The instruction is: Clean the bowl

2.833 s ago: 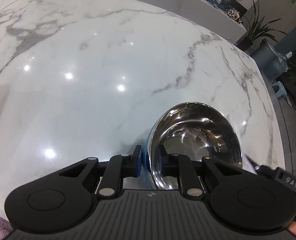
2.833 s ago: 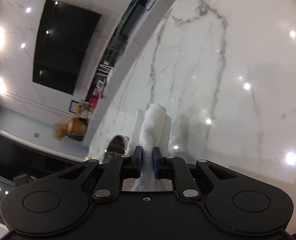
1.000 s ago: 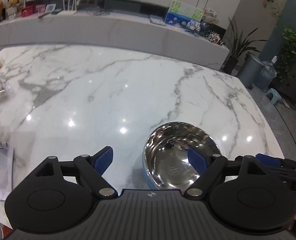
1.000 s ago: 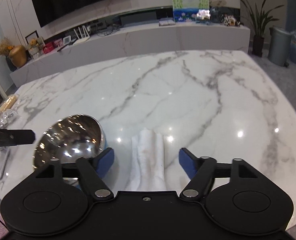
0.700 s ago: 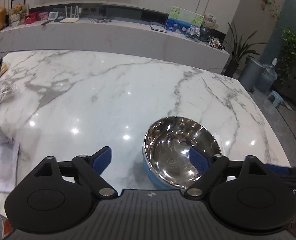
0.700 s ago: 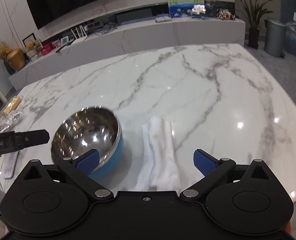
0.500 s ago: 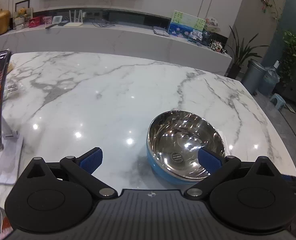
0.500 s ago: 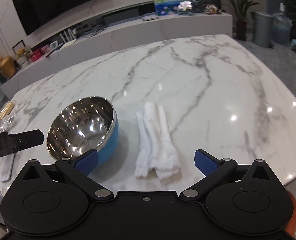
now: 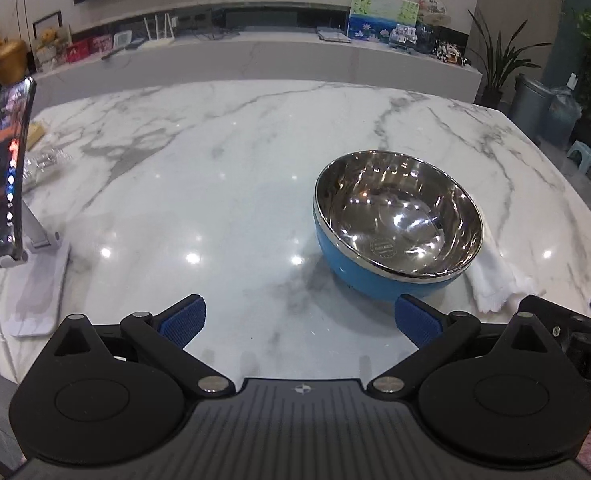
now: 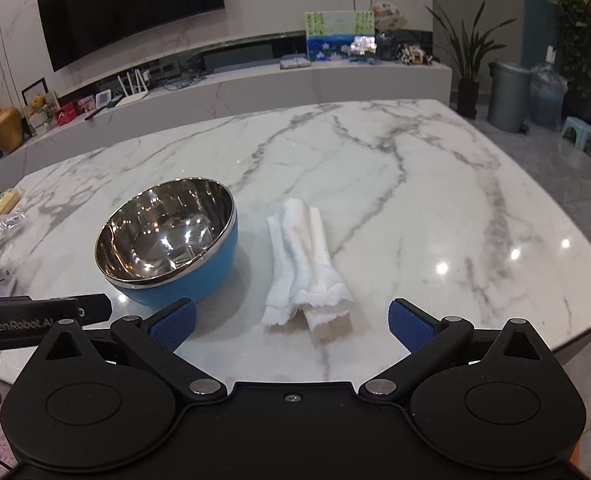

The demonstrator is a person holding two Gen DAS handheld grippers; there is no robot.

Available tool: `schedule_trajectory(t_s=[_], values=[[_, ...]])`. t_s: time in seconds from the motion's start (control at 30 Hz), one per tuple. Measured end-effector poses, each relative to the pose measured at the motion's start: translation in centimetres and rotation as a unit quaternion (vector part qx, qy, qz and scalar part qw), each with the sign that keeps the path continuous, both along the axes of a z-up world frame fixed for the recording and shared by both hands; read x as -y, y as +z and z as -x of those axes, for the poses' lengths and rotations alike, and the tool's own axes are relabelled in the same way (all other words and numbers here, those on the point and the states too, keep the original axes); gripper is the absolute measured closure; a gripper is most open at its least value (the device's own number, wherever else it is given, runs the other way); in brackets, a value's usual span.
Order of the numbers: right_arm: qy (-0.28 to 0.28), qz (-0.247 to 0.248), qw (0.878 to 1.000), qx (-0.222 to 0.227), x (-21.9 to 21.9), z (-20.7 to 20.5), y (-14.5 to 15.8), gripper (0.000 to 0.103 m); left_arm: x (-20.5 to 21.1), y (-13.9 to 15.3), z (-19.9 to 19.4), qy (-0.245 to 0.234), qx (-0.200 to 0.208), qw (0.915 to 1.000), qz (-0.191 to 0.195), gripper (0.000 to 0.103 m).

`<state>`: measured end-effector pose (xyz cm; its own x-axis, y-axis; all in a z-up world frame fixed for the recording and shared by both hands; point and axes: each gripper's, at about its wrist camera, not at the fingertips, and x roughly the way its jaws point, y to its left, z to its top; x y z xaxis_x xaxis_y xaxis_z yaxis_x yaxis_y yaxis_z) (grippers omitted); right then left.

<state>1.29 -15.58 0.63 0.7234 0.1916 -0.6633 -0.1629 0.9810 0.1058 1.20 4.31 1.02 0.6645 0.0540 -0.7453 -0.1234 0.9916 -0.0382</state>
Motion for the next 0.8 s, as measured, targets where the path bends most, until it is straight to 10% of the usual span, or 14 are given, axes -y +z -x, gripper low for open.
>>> schedule_trajectory(t_s=[0.8], values=[[0.008, 0.009, 1.000, 0.010, -0.20, 0.63, -0.50, 0.001, 0.65, -0.95, 0.32, 0.008, -0.014, 0.9996, -0.025, 0.002]])
